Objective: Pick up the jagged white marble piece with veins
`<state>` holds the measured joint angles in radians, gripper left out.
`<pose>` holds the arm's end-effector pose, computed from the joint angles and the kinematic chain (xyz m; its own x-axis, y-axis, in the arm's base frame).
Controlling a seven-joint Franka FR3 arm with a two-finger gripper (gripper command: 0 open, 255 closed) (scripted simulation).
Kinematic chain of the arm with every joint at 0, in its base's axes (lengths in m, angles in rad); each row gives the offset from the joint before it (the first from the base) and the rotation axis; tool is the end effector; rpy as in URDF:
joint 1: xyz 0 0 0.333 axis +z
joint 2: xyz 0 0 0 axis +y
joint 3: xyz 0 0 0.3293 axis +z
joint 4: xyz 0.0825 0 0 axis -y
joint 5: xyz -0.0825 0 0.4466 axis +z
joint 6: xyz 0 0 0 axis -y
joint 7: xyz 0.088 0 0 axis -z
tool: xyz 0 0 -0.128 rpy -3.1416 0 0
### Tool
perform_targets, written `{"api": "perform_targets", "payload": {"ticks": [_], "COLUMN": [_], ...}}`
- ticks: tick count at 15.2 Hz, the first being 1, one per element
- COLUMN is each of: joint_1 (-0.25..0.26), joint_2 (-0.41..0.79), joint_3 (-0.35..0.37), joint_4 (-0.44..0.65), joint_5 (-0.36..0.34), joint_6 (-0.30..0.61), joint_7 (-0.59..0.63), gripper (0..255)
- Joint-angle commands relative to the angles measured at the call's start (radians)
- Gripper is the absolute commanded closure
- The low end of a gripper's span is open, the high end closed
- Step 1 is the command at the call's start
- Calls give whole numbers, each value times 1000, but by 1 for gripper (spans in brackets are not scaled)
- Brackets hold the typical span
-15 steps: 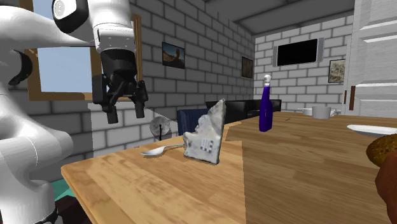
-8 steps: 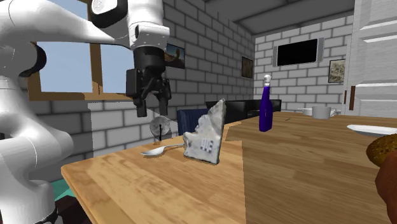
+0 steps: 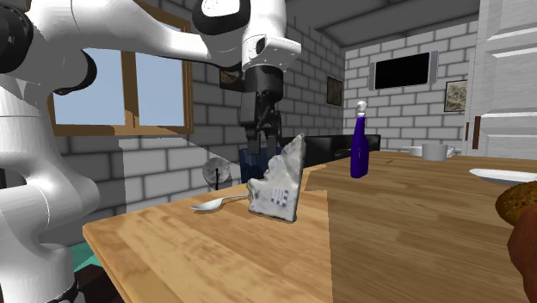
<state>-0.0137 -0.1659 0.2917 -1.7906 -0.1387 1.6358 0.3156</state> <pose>0.5486 0.1500 0.6005 0.9978 -0.0272 0.0604 -0.0374 -0.9839 0.1748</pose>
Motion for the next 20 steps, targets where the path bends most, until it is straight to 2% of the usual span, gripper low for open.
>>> {"api": "perform_targets", "payload": {"ticks": [1, 7, 9, 10, 20], "joint_1": [1, 2, 2, 1, 1], "joint_2": [29, 19, 18, 19, 19], "joint_3": [7, 6, 6, 5, 6], "joint_4": [17, -82, -82, -83, -68], "joint_5": [-14, -13, -13, -13, -13], "joint_6": [3, 91, 91, 93, 78], "joint_7": [15, 26, 26, 26, 24], "gripper": [0, 0, 0, 255, 255]}}
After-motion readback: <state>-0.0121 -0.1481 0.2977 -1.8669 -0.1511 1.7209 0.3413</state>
